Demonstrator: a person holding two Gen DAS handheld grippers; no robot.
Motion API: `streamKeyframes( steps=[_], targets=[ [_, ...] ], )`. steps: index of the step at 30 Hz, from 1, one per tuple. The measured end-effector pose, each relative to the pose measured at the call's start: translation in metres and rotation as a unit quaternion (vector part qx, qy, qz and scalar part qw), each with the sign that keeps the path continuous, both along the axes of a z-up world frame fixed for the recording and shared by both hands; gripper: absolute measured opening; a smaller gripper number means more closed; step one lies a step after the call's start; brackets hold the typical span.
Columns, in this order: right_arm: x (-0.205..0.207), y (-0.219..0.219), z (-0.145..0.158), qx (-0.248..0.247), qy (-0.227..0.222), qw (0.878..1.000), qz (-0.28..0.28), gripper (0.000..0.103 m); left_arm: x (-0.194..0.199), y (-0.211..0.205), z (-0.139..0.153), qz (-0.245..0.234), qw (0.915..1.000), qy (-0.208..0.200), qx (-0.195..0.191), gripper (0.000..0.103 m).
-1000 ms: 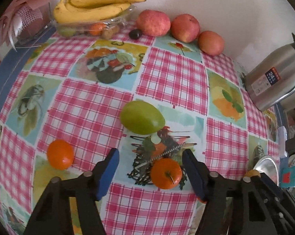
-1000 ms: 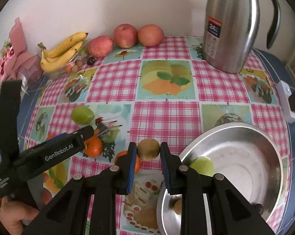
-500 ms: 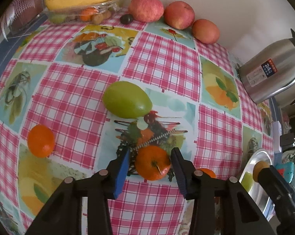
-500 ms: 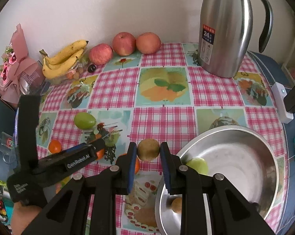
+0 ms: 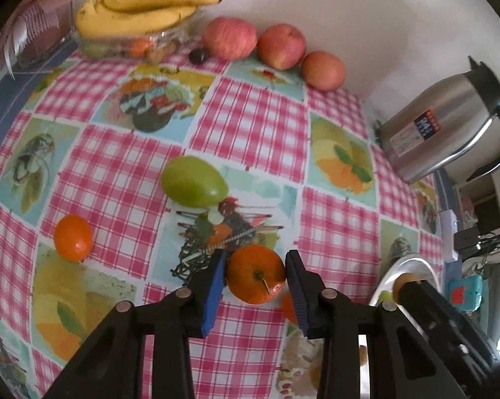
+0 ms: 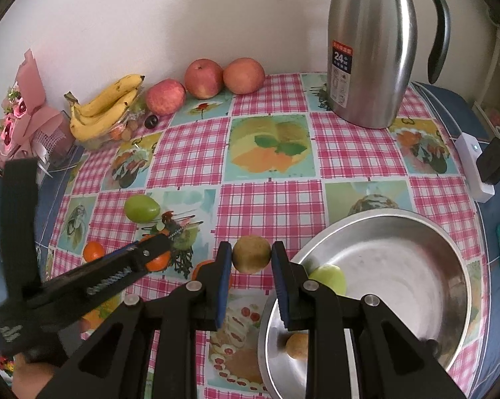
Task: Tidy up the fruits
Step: 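Grasp a tangerine with the left gripper while the right lifts the kiwi, then carry the kiwi and tangerine over the steel bowl and open both grippers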
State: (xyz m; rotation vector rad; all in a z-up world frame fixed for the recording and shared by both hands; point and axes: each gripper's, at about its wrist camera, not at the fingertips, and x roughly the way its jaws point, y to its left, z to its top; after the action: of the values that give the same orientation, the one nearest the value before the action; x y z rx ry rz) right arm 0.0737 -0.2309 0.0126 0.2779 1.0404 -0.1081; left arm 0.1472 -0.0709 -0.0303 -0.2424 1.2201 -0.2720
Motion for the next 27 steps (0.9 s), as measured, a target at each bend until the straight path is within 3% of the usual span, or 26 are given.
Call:
streamKeyframes(
  steps=[8,14,27],
  targets=[
    [-0.007,-0.012,0.007,0.009,-0.012,1.000,-0.015,0.025,-0.005,-0.008,0.028,-0.011,0.9995,-0.030,-0.007,0.039],
    [-0.016,-0.032,0.003,0.009,-0.006,0.999,-0.042,0.025,-0.013,-0.023,0.031,-0.028,0.9991,-0.032,-0.007,0.039],
    [-0.057,-0.112,-0.006,0.006,0.011,0.987,-0.159,0.025,-0.037,-0.078,0.032,-0.105,0.9940,-0.024,-0.019,0.039]
  ],
)
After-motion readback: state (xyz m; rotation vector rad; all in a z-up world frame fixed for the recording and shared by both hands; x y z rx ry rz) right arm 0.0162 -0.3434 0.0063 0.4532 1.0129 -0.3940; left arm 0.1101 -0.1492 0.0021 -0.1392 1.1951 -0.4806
